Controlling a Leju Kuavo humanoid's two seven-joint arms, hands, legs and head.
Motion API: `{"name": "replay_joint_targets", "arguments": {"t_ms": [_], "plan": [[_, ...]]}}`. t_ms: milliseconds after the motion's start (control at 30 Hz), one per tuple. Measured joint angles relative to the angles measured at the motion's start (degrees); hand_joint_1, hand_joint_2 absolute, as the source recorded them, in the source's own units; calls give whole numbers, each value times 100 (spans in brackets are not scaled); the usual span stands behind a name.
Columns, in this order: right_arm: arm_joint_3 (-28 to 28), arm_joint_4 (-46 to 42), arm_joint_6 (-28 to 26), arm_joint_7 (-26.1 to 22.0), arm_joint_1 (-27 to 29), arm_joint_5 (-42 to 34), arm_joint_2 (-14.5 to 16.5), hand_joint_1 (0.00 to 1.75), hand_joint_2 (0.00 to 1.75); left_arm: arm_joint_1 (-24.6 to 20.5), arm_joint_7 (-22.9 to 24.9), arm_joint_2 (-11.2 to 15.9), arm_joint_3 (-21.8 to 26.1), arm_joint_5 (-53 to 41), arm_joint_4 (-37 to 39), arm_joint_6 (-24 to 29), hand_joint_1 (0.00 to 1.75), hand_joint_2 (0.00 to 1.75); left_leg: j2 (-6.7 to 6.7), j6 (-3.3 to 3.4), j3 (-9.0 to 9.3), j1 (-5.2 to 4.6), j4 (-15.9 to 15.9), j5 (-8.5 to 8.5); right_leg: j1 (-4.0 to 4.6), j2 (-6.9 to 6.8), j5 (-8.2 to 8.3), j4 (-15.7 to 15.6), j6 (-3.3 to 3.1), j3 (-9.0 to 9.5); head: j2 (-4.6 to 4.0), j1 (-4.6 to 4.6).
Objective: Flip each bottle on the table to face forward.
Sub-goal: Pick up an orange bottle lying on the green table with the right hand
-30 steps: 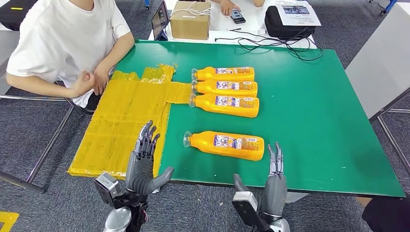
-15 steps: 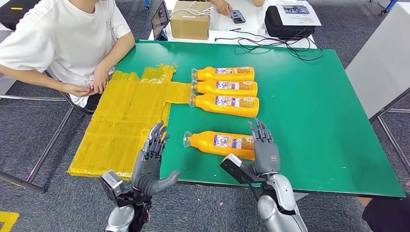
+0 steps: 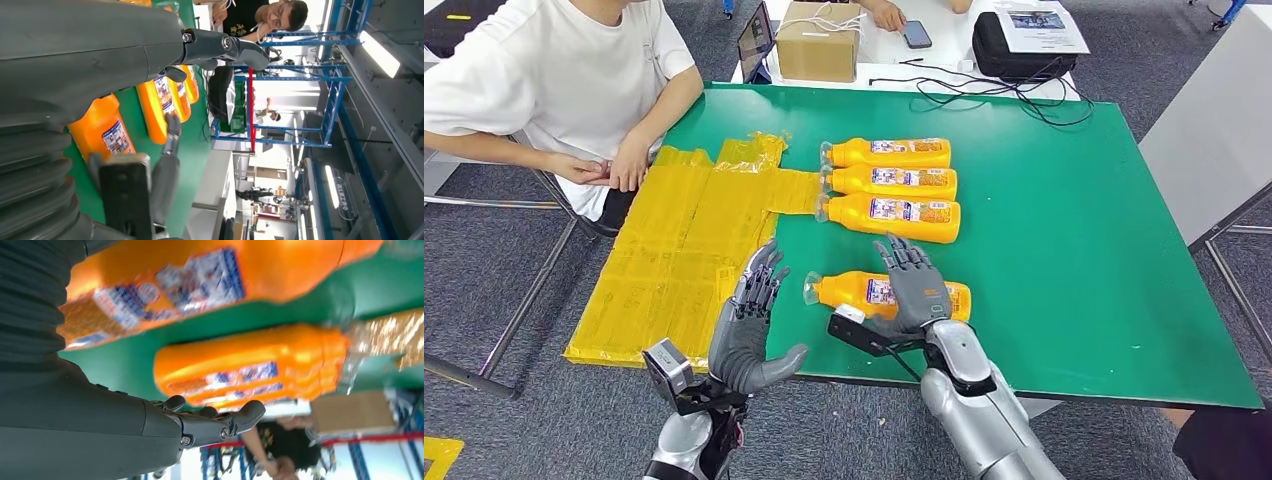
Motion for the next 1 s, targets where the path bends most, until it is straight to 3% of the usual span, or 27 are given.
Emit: {"name": "replay_joint_targets", "arguments": {"t_ms": [200,500,700,1000], "plan": [[381,490,423,460,-300,296,-44,0,175,28,0,-2,4,-4,3,161,0,175,-1,0,-1,-1,0,0,-1,-1,0,0,0,0,0,1],[658,848,546,836,-536,571,-149,0,175,113,-1,-1,39,-16,-14,292,0,175,-1,0,0,-1,1,0,-1,-1,0,0,0,0,0,1],[722,642,594,1147,-561,908,-385,0,175,272,-2,-1,122,-105,-173,340,0,175,-2,0,-1,-1,1,0,-2,-1,0,-1,0,0,0,1],[725,294,611,1217,-543,1016,-623,0,175,384,-1,-2,232,-139,-320,327,0,175,-1,1,0,-3,1,-1,-3,-1,0,-1,0,0,0,1]]}}
